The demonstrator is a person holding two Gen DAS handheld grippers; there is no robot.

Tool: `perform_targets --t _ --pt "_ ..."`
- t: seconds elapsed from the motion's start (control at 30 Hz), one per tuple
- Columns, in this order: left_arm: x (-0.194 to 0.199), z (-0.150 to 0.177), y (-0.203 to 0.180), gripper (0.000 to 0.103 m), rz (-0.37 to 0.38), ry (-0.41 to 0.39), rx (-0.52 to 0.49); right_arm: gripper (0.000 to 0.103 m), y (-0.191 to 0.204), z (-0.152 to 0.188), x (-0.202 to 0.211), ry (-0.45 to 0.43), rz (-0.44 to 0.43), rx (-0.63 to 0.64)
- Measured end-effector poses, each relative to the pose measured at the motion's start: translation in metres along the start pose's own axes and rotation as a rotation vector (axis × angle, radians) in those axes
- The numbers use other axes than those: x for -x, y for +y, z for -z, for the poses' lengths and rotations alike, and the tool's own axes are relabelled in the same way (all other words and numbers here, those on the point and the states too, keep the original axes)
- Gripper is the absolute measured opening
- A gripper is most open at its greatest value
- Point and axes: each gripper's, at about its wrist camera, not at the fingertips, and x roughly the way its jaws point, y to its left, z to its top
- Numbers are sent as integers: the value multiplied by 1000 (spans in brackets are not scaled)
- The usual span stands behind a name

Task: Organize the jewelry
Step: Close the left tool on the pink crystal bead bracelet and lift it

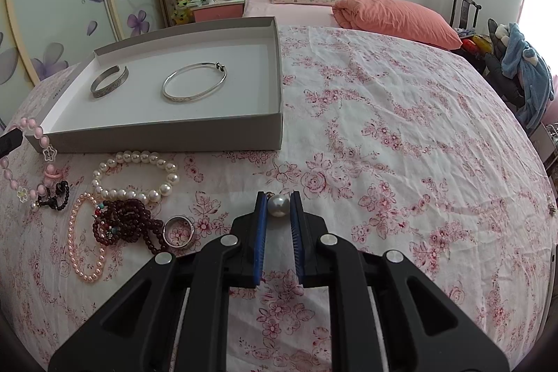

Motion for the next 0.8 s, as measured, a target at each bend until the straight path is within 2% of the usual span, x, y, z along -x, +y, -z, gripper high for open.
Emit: perform_targets --t 0.4,0.63,0.8 --pt "20 -11 -4 13 40 -52 7 14 2 0 1 -2 -4 12" --pt "29 -15 -2 13 30 -79 12 14 4 0 2 -5 -17 12" --pt "36 -15 3 13 24 -99 24 14 11 0 9 -46 -29 29"
